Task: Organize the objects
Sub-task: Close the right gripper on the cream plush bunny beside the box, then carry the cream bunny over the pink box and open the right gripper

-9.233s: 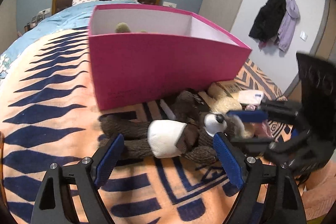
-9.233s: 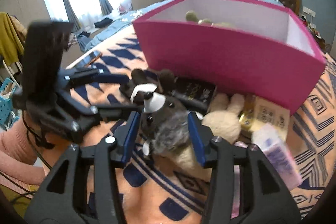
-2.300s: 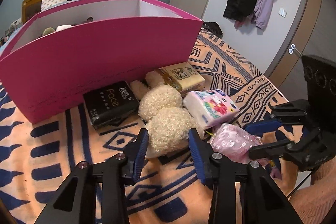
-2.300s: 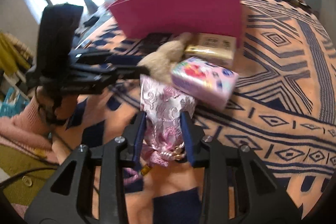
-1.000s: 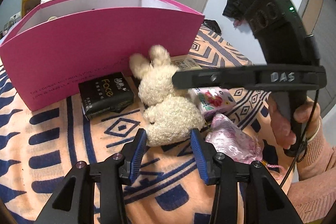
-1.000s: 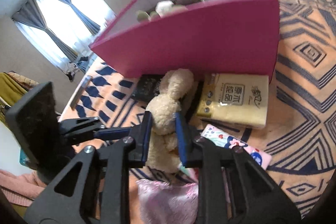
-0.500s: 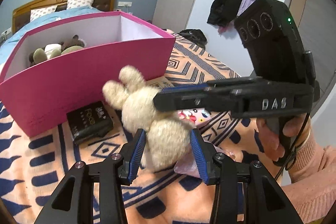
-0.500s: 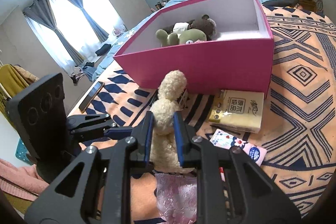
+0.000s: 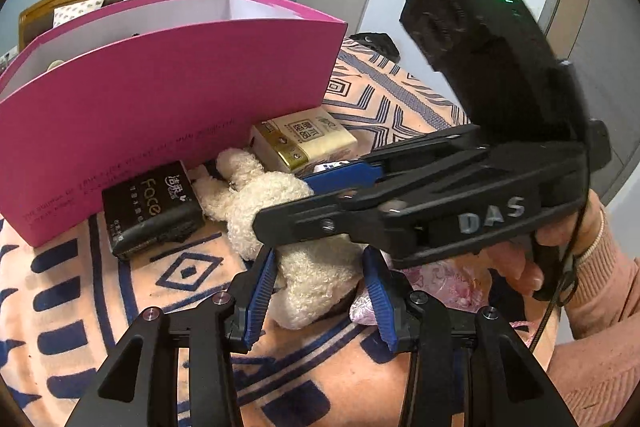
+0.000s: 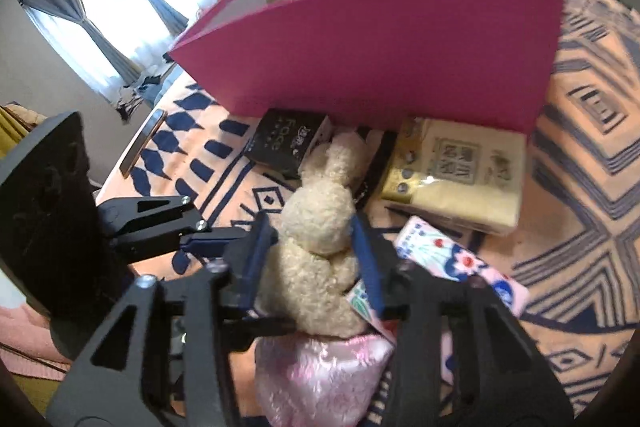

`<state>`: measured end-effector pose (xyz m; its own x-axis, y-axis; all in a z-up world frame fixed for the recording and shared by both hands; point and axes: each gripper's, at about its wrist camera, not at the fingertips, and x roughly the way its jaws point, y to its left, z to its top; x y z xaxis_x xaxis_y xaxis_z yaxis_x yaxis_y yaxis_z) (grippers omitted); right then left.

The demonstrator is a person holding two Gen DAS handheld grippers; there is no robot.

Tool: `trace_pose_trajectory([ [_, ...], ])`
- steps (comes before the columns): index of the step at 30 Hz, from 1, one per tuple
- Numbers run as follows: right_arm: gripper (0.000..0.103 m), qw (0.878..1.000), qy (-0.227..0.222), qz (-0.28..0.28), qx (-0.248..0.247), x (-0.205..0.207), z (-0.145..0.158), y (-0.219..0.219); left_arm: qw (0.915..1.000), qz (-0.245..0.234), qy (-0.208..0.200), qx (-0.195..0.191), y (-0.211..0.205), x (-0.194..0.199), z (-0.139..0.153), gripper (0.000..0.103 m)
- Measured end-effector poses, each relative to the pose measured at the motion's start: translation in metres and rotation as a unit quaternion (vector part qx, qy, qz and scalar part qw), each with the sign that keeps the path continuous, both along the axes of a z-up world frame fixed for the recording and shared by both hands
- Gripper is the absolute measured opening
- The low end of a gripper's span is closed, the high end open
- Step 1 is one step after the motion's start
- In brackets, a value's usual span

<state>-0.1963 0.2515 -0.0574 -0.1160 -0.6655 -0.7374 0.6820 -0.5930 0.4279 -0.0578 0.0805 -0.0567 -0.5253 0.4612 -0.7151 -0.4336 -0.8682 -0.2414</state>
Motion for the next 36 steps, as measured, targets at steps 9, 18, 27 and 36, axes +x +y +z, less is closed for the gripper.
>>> trace_pose_trajectory([
  [9, 0.036, 0.999, 0.016, -0.002, -0.039, 0.004, 0.013, 0.015, 0.9998, 0.001, 0.001, 0.020, -0.009, 0.005, 0.013, 0.046],
  [18, 0.035, 0.990, 0.113, -0.003, -0.080, 0.022, 0.083, 0.029, 0.9973, -0.010, 0.063, 0.038, -0.013, 0.004, 0.071, 0.046],
  [27, 0.035, 0.981, 0.160, -0.008, -0.109, -0.004, 0.135, 0.025, 0.9934, -0.004, 0.113, 0.021, -0.008, -0.017, 0.115, 0.046],
  [36, 0.035, 0.976, 0.179, -0.021, -0.125, -0.045, 0.162, 0.015, 0.9918, 0.018, 0.126, -0.004, -0.008, -0.073, 0.138, 0.046],
])
